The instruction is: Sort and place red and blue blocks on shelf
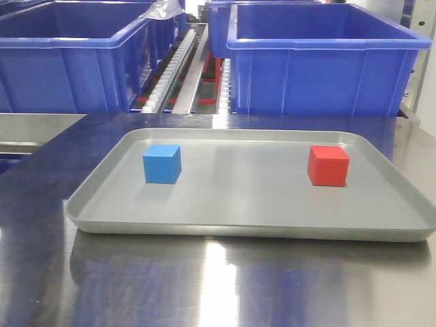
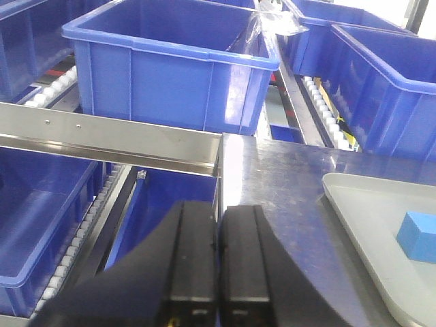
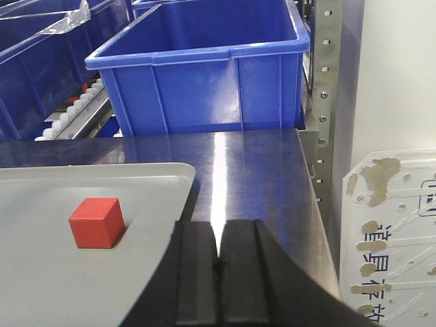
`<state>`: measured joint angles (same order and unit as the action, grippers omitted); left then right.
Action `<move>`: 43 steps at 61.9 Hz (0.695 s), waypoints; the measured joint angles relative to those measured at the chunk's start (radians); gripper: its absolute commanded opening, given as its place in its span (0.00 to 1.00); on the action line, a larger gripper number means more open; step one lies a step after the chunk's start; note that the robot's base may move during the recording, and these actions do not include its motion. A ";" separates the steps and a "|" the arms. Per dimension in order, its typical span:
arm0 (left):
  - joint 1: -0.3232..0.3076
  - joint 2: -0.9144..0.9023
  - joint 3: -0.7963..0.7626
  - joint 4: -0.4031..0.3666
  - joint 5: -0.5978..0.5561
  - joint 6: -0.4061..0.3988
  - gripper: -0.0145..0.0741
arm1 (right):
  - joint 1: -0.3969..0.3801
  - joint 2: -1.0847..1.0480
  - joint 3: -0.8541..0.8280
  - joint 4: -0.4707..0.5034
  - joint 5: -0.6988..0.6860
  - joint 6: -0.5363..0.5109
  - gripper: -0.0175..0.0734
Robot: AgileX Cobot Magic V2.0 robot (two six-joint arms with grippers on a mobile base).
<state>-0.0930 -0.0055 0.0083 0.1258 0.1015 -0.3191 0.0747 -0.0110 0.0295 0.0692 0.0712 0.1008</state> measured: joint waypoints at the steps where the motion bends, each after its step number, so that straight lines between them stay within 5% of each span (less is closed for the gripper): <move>1: 0.000 0.000 0.000 0.000 0.000 0.000 0.30 | 0.000 0.000 0.000 0.000 0.000 0.000 0.25; 43: 0.000 0.000 0.000 0.000 0.000 0.000 0.30 | 0.000 0.000 0.000 0.000 0.000 0.000 0.25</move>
<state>-0.0930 -0.0055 0.0083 0.1258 0.1015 -0.3191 0.0747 -0.0110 0.0295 0.0692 0.0712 0.1008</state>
